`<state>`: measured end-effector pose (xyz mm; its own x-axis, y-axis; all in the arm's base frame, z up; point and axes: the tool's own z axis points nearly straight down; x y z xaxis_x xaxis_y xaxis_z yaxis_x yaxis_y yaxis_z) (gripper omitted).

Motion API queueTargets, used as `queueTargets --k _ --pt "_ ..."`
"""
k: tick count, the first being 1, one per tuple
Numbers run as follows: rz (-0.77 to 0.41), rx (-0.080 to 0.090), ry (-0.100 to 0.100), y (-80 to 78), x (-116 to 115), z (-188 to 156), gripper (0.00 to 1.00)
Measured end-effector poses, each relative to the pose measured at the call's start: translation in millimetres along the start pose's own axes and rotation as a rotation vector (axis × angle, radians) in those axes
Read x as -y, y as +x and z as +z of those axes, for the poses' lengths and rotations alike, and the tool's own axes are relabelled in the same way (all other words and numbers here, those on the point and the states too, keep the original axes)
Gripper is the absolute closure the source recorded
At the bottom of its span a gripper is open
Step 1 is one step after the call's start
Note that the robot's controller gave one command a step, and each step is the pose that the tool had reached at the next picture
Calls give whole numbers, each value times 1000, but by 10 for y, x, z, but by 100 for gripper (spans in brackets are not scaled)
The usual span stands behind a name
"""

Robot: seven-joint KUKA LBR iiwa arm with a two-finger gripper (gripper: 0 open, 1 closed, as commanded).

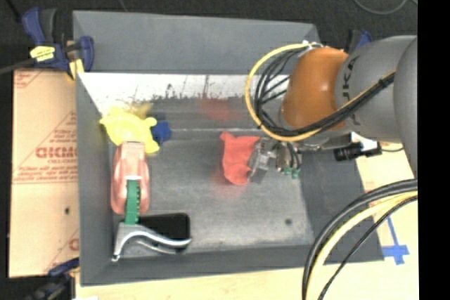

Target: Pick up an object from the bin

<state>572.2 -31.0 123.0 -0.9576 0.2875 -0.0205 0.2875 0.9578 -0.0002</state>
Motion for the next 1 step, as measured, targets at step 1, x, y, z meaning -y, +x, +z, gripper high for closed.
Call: queueTargets --k 1 --pt "-1 -2 0 4 3 -84 100"
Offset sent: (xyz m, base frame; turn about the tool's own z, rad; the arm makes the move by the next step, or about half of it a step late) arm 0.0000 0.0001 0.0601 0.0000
